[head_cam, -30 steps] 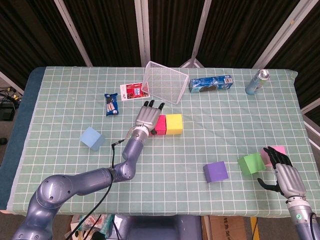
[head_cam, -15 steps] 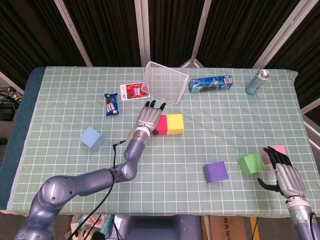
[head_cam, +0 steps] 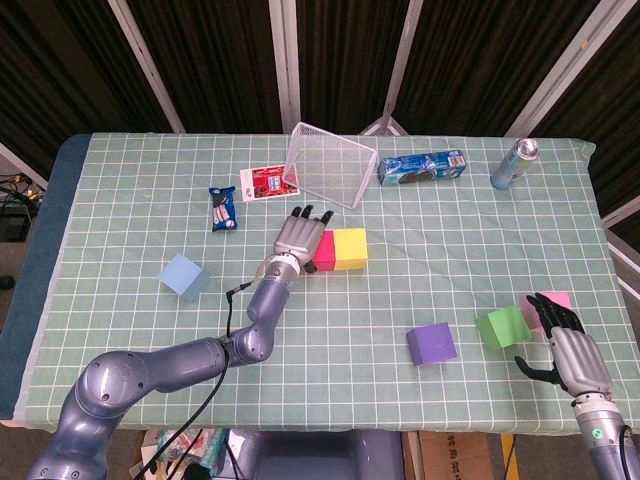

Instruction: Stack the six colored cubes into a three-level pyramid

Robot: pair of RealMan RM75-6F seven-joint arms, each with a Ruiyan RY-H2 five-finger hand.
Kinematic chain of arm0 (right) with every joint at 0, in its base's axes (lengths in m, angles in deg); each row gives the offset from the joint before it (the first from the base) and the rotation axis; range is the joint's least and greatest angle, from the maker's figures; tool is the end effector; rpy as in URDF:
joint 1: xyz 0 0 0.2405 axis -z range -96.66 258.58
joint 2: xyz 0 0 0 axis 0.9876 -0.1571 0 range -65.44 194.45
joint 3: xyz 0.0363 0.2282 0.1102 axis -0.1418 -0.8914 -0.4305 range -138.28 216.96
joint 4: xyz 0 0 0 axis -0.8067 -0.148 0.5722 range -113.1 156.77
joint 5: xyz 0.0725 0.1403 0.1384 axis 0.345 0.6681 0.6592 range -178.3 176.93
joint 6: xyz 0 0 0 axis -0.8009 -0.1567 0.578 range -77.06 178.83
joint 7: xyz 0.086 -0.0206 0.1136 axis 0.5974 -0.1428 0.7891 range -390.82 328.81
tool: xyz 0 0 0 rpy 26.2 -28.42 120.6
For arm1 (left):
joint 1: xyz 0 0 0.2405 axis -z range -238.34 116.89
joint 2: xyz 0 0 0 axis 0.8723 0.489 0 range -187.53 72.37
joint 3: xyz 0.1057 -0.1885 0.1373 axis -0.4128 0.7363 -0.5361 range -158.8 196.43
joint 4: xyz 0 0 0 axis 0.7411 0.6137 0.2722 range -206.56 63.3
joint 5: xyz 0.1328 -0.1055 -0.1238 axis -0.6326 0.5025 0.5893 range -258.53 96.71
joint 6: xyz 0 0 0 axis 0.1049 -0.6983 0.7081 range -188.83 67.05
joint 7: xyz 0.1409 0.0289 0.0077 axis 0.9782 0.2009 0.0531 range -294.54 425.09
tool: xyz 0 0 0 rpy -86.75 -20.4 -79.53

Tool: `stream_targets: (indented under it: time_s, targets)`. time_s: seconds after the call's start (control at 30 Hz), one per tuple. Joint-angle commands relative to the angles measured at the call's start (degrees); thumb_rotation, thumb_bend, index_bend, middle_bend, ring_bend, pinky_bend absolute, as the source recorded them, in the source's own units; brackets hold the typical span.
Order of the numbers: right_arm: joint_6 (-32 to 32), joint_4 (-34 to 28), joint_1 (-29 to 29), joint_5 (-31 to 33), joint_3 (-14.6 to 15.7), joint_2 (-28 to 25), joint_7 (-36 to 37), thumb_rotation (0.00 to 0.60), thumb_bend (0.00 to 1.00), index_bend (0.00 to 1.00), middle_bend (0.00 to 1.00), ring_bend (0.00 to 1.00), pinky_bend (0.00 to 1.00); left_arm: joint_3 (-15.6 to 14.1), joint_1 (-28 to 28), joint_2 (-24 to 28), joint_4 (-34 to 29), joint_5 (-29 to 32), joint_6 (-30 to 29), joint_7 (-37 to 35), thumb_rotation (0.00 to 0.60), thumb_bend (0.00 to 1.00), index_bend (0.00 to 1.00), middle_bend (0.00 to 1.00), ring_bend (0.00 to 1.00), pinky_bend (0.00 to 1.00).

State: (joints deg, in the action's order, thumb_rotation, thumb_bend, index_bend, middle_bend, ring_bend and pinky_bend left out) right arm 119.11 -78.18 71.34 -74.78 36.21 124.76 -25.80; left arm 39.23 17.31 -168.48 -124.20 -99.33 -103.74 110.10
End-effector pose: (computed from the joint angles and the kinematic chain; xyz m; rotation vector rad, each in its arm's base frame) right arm -0.3133 -0.1981 0.1383 1.3520 -1.2909 0.8111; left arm 0.0062 0.4371 -0.1055 -1.8658 -0.9643 -0.7094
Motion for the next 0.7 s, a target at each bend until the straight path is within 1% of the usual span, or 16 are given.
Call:
stream_targets:
  time_s: [0.03,0.17,0.27,0.5,0.7]
  targets:
    - [0.0,0.0,0.0,0.0,0.0,0.0,0.0,0.6,0.3,0.0,0.0,0.0,0.0,0.0,0.0,0.0,-0.2,0.1,-0.1,0.1,0.6,0.15,0.01,0.17,0.03,0.09]
    - [0.0,0.0,0.0,0.0,0.0,0.0,0.0,0.6,0.3,0.0,0.0,0.0,0.0,0.0,-0.2,0.2,-0.5,0.0,-0.3,0.2,0.6,0.13,0.0,0.06,0.0,0.06]
    - [-0.1,0.0,0.0,0.0,0.0,0.0,0.0,0.6,0.3,0.0,0.0,0.0,0.0,-0.1,-0.4,0.5,-0.9,0.4,-0.4,0.4,0.6,0.12,0.0,0.02,0.0,0.06]
    - [0.1,0.0,0.0,0.0,0.0,0.0,0.0,0.6,0.3,0.0,0.0,0.0,0.0,-0.6,-0.9,2.2,-3.1,1.2,-1.4,1.9,0.6,0.11,0.0,0.0,0.0,0.04]
    - [0.2,0.0,0.0,-0.1,0.0,0.0,0.0,0.6,0.3,0.0,0.0,0.0,0.0,-1.4,-1.3,5.4,-7.4,3.3,-2.0,4.5,0.6,0.11,0.0,0.0,0.0,0.03]
